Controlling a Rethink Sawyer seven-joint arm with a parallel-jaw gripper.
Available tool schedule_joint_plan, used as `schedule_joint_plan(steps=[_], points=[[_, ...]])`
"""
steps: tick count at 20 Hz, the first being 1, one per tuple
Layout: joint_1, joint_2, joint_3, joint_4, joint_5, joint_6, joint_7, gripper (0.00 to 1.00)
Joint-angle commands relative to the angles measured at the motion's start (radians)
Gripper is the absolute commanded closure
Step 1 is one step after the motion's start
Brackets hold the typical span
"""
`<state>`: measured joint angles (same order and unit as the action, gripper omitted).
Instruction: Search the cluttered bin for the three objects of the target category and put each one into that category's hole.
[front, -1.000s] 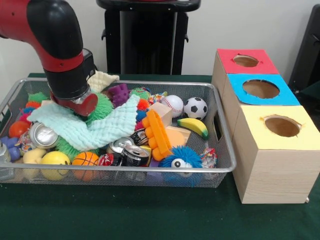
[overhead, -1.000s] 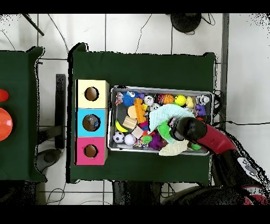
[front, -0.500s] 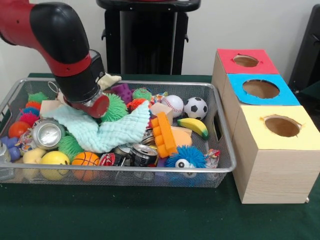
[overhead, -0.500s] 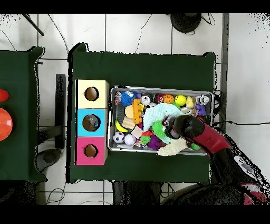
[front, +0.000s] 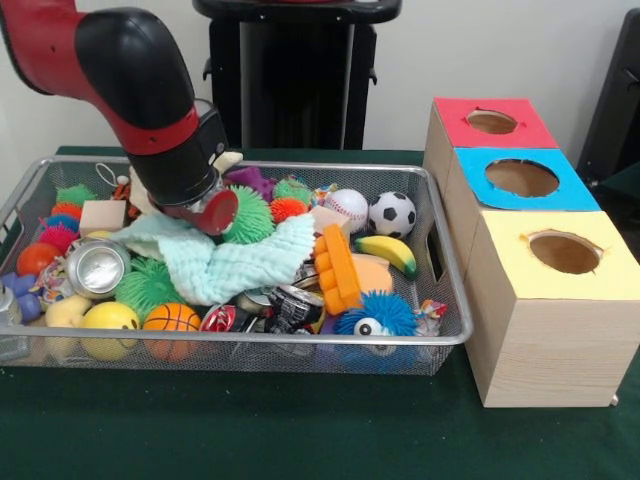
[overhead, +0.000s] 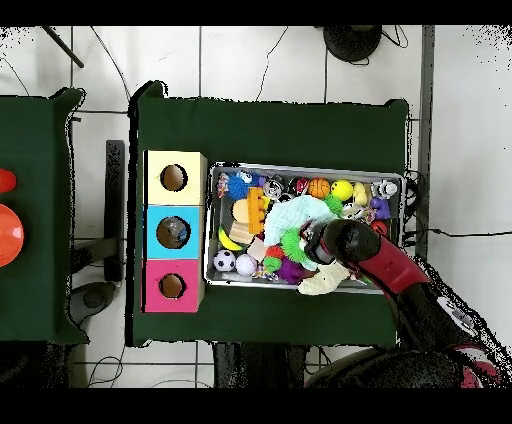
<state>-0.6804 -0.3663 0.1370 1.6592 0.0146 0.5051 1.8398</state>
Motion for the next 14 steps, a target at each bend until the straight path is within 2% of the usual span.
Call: schedule_joint_plan(steps=[1,10,14], points=[[0.054,0.177,0.199,0.230,0.071,-0.058,0.146,1.00],[0.062,0.151,0.251,0.320,0.178,-0.112,0.200,1.00],[0.104,0.104,0.237,0.350,0.219,-0.145,0.237,1.00]])
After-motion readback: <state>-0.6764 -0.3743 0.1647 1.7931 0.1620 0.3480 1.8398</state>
